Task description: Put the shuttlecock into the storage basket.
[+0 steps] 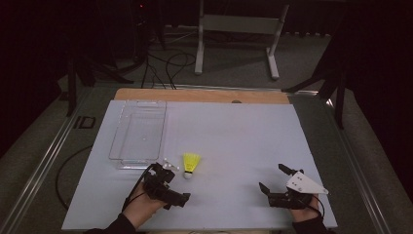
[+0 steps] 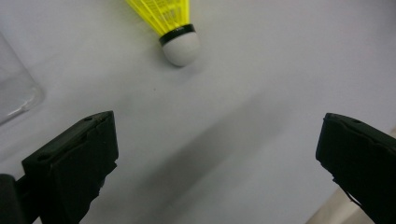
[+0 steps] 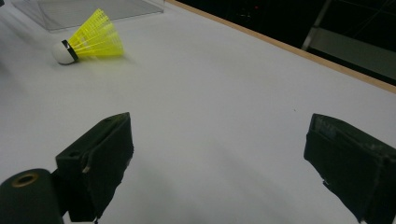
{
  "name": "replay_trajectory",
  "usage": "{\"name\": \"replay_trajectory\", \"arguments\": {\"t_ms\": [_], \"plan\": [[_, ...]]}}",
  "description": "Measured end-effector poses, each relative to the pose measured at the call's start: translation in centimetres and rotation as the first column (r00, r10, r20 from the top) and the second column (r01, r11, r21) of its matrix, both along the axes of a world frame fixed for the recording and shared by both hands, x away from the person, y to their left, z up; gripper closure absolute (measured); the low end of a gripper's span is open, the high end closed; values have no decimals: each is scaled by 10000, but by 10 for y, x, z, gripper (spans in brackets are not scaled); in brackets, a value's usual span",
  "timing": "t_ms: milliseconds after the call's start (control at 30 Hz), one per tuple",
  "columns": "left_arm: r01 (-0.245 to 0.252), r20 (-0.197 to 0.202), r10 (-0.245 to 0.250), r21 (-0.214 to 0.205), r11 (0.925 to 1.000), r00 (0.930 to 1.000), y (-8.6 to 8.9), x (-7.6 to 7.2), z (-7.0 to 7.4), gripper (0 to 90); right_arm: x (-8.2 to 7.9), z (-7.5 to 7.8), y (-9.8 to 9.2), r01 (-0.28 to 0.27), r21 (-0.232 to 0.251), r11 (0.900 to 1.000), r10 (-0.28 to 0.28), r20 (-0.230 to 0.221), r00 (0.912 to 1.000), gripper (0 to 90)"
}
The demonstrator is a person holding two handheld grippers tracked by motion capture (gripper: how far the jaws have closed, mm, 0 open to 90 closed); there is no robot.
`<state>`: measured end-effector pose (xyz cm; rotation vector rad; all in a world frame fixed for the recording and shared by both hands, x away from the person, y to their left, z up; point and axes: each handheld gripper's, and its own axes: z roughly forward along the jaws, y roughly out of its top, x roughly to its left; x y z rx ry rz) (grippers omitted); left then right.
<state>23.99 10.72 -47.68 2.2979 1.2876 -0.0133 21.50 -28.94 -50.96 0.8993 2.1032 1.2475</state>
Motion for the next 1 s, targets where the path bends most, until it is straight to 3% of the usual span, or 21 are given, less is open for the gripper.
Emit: {"name": "replay_trajectory", "arguments": {"t_ms": [33, 67, 100, 167, 233, 267, 333, 367, 433, 500, 533, 667, 833, 1000], "plan": [[-96, 160, 90, 385, 9992, 9998, -5, 1, 0, 0, 0, 0, 0, 21, 28, 10000, -21, 0, 10000, 81], [-129, 121, 124, 418, 9990, 9998, -9, 3, 2, 1, 0, 0, 0, 31, 32, 10000, -31, -12, 10000, 81], [-359, -77, 359, -72, 9993, 9993, -11, 5, 4, 0, 0, 0, 0, 96, 9, 10000, -96, -31, 9999, 81], [-85, 201, 76, 455, 9989, 9998, -22, 6, 6, 1, 0, 0, 0, 95, 49, 9999, -95, 1, 10000, 81], [-314, -51, 315, 222, 9993, 9995, -26, 9, 6, 1, 0, 1, 0, 122, 51, 9999, -122, 17, 9999, 81], [-228, 114, 220, 698, 9973, 9997, -31, 9, 5, 1, -1, 1, 0, 102, 104, 9999, -102, -7, 9999, 81], [-436, -101, 442, 547, 9976, 9990, -33, 11, 4, 1, -1, 1, 1, 81, 80, 9999, -82, 38, 10000, 81], [-495, 84, 490, 770, 9958, 9988, -35, 12, 3, 1, -2, 2, 1, 29, 108, 9999, -30, 50, 10000, 81], [-703, -6, 705, 607, 9957, 9975, -35, 16, 4, 1, -2, 2, 2, -35, 77, 10000, 35, 72, 10000, 81], [-1134, 311, 1114, 723, 9909, 9933, -36, 19, 7, 2, -2, 2, 2, -35, 23, 10000, 35, 77, 10000, 81], [-1102, 89, 1098, 599, 9921, 9939, -37, 22, 7, 2, -2, 2, 3, -34, 64, 10000, 34, 33, 10000, 81], [-1261, 373, 1235, 789, 9889, 9916, -44, 27, 11, 16, -1, 1, 3, -19, 29, 10000, 19, 15, 10000, 81], [-1500, -257, 1522, 707, 9862, 9880, -47, 36, 7, 40, -2, 2, 3, 36, 43, 10000, -36, 25, 10000, 81], [-1714, -250, 1748, 1015, 9800, 9843, -49, 41, 5, 84, -2, 2, 3, 82, -10, 10000, -82, 53, 10000, 81]]}}
